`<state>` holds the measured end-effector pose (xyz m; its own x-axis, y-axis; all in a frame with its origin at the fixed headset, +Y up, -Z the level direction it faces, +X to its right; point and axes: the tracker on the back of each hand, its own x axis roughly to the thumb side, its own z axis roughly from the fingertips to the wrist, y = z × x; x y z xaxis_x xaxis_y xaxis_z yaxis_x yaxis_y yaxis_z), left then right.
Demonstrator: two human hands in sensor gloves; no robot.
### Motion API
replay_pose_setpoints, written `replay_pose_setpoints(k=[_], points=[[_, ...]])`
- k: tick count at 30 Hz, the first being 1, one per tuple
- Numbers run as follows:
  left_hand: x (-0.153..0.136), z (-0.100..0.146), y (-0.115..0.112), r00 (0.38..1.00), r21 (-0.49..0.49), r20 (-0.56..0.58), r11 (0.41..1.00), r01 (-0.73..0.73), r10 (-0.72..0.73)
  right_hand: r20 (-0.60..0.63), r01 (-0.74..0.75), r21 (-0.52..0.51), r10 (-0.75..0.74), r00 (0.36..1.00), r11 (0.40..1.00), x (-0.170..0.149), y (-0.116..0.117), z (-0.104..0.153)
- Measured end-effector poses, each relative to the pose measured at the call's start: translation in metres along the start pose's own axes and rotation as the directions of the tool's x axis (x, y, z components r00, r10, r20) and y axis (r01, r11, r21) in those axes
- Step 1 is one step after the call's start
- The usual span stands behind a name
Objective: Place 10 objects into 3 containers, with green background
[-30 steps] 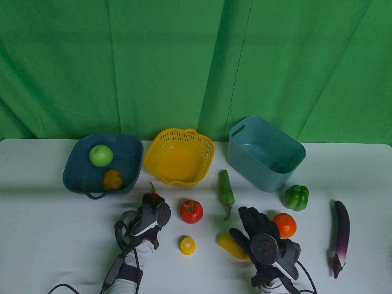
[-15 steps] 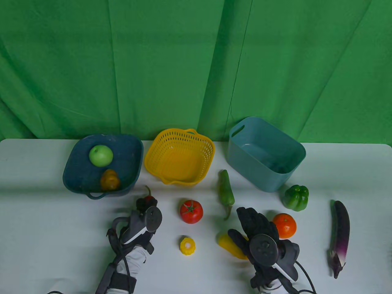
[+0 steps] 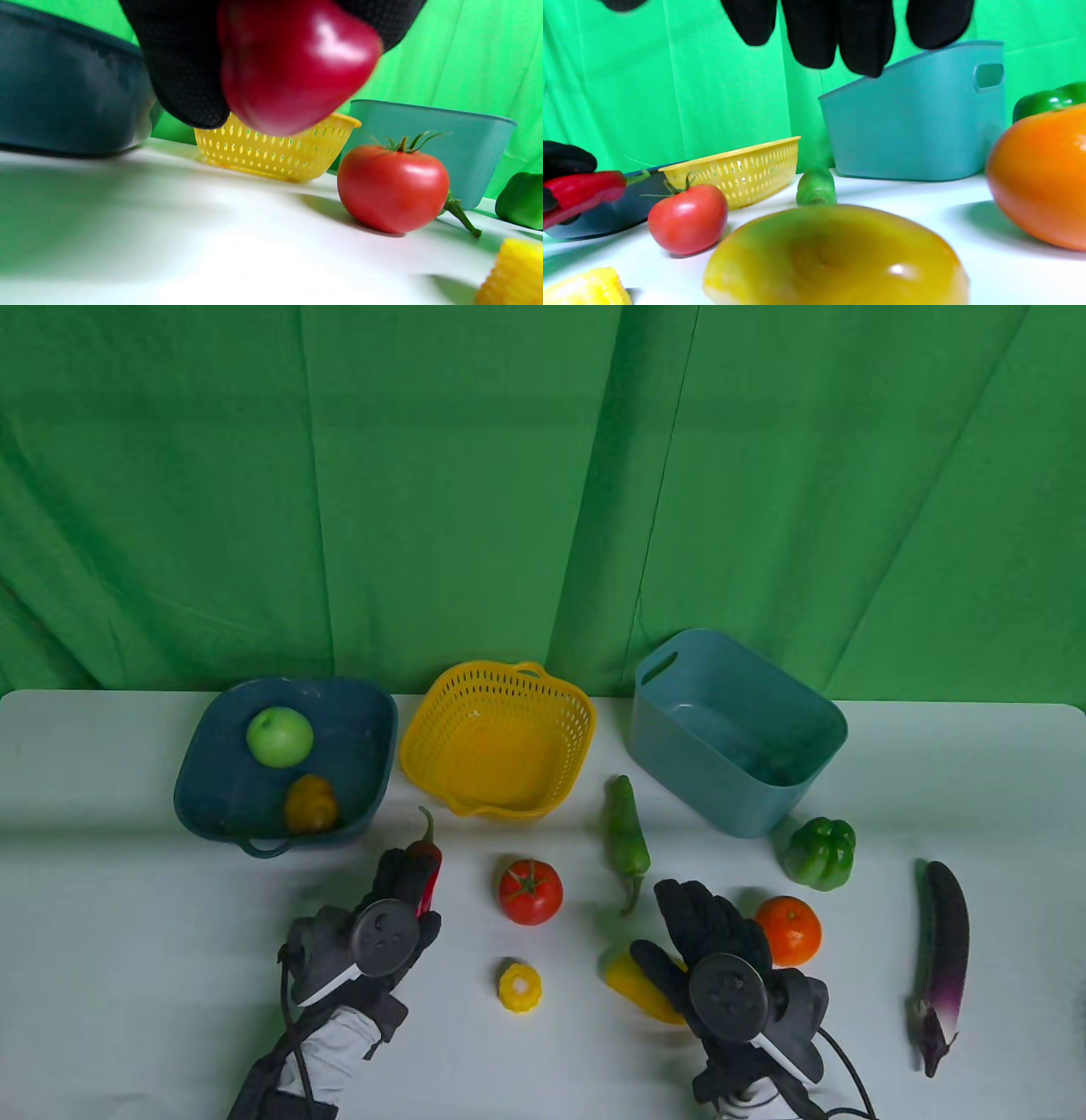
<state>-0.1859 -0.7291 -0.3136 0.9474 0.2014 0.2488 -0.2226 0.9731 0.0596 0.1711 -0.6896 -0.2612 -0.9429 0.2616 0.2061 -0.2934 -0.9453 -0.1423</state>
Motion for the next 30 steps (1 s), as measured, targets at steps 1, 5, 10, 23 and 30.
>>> replay_pose_setpoints(k=[1, 5, 10, 23, 30], points=[[0.001, 0.000, 0.003, 1.000, 0.001, 0.001, 1.000, 0.009, -0.009, 0.000, 0.000, 0.000, 0.000, 1.000, 1.000, 0.000, 0.000, 0.000], [0.000, -0.002, 0.020, 0.995, 0.038, 0.005, 0.994, 0.102, -0.103, 0.000, 0.000, 0.000, 0.000, 1.000, 1.000, 0.000, 0.000, 0.000], [-0.010, -0.011, 0.047, 0.990, 0.099, -0.031, 0.986, 0.137, -0.135, -0.006, -0.013, 0.004, 0.013, 1.000, 1.000, 0.000, -0.001, 0.000], [-0.059, -0.071, 0.073, 0.940, 0.099, -0.273, 0.966, 0.240, -0.206, -0.022, -0.029, 0.005, 0.029, 0.999, 1.000, -0.001, -0.002, -0.002], [-0.069, -0.097, 0.065, 0.904, 0.022, -0.375, 0.973, 0.229, -0.204, -0.035, -0.021, 0.006, 0.022, 0.999, 1.000, -0.003, -0.003, -0.002]])
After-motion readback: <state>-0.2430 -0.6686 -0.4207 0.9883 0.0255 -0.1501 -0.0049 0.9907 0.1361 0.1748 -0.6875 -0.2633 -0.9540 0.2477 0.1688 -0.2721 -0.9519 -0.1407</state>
